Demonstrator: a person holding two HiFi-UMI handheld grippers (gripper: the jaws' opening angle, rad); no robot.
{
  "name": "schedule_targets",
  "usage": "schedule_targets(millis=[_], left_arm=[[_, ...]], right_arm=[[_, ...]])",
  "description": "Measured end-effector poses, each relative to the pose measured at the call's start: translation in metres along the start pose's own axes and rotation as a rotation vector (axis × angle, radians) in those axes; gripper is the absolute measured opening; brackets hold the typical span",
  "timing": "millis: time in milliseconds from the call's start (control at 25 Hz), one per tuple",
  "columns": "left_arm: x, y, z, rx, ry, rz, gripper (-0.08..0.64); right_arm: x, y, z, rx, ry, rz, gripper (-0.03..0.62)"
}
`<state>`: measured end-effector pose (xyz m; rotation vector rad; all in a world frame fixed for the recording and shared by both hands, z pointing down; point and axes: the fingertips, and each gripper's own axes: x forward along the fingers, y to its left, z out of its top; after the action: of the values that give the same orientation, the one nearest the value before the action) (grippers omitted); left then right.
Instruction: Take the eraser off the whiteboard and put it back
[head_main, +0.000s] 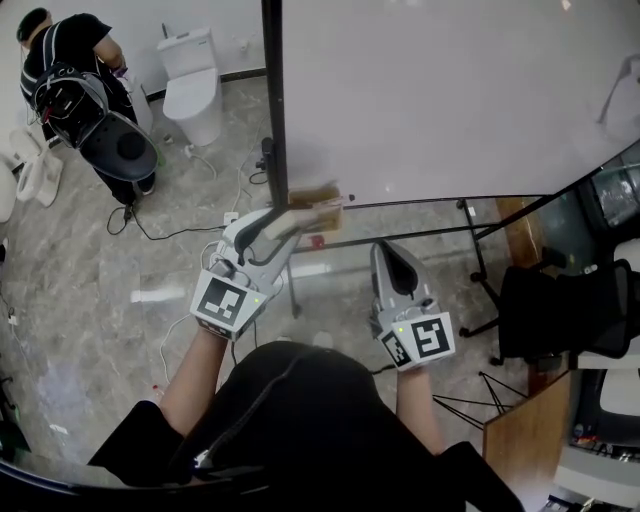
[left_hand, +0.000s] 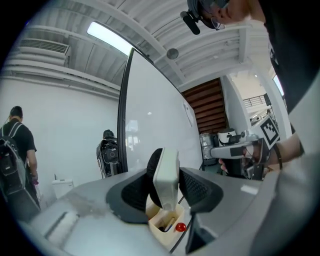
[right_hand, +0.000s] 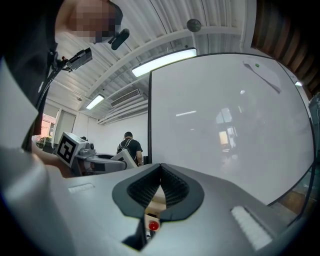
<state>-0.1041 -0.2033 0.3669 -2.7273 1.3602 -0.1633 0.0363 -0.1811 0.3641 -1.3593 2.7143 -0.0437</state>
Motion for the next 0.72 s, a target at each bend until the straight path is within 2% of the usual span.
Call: schedule_targets(millis=[280,560,720], left_arm=[[-0.015,0.000,0.012,-0.030,-0.055,0.022,0.190],[-0.020,0.000,0.013,-0.043,-0.066,0.036,0.183],[-0.021,-0.002,0.015,-0.067,-0.085,0.015,0.184]], right_arm=[[-0.006,0.003,0.004,-0.002,-0.008,0.000,0.009],[-0.008,0.003,0.005,-0.001,-0.004,0.003,0.009],[-0.008,0.004,0.004,-0.001,-0.003,0.005,0.009]])
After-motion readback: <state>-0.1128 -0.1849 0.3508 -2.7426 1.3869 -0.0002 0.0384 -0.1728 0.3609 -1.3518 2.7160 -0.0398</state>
